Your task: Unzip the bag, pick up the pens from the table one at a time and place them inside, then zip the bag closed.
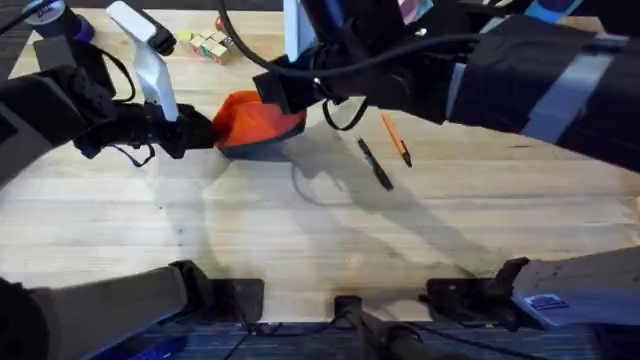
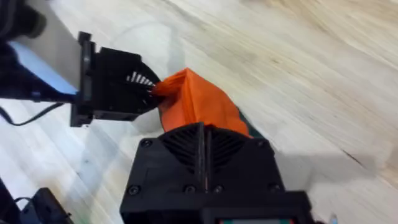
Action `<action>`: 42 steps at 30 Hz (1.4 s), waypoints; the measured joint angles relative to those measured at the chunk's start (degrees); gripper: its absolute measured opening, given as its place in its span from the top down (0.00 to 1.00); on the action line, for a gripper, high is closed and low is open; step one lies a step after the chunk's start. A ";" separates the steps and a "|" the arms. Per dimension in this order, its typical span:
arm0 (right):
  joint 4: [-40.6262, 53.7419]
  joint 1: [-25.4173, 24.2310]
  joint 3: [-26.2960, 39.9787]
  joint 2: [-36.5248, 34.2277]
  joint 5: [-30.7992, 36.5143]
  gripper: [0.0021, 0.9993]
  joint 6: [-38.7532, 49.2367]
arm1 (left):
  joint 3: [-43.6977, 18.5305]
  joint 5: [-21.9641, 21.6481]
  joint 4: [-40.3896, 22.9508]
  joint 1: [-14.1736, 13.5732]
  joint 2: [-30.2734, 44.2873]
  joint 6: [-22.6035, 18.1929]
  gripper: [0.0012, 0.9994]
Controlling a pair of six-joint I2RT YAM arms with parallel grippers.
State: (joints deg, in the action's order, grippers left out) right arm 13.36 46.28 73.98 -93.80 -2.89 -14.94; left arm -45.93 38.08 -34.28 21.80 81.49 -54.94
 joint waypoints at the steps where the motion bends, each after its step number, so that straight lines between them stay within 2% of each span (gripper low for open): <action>1: -0.10 0.00 0.13 -0.03 -0.28 0.97 0.00 | 0.00 -0.02 -0.02 0.00 0.00 0.00 0.96; 4: -0.89 0.02 0.33 -0.03 -1.35 0.97 0.00 | 0.00 0.11 -0.08 0.00 -0.01 0.00 0.96; 8: -1.15 1.06 2.12 -0.07 -4.52 0.97 0.00 | 0.00 5.25 -0.48 -0.86 -0.02 0.00 0.96; 11: 0.68 0.82 3.84 -0.09 -5.95 0.97 0.01 | 0.00 6.37 -0.43 -1.25 -0.02 -0.02 0.96; 20: 14.42 -7.30 10.05 -0.01 -7.05 0.95 -0.07 | 0.00 6.72 -0.44 -1.25 -0.02 -0.02 0.96; 21: 15.53 -8.45 10.17 0.06 -7.07 0.83 -0.12 | 0.00 6.72 -0.44 -1.25 -0.02 -0.02 0.96; 26: 19.54 -13.75 10.18 0.30 -7.02 0.09 -0.03 | 0.00 6.72 -0.44 -1.25 -0.02 -0.02 0.96; 27: 20.26 -14.50 10.18 0.58 -7.03 0.03 0.09 | 0.00 6.72 -0.44 -1.25 -0.02 -0.04 0.96; 36: 25.19 -19.11 10.20 6.93 -7.05 0.00 0.01 | 0.00 6.72 -0.44 -1.25 -0.02 -0.02 0.96; 42: 27.24 -20.76 10.25 7.91 -7.07 0.00 0.00 | 0.00 6.72 -0.44 -1.25 -0.02 -0.02 0.96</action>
State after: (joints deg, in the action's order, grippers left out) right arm 40.59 25.52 84.23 -85.89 -9.96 -14.94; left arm -45.93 44.80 -34.72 20.56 81.47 -54.96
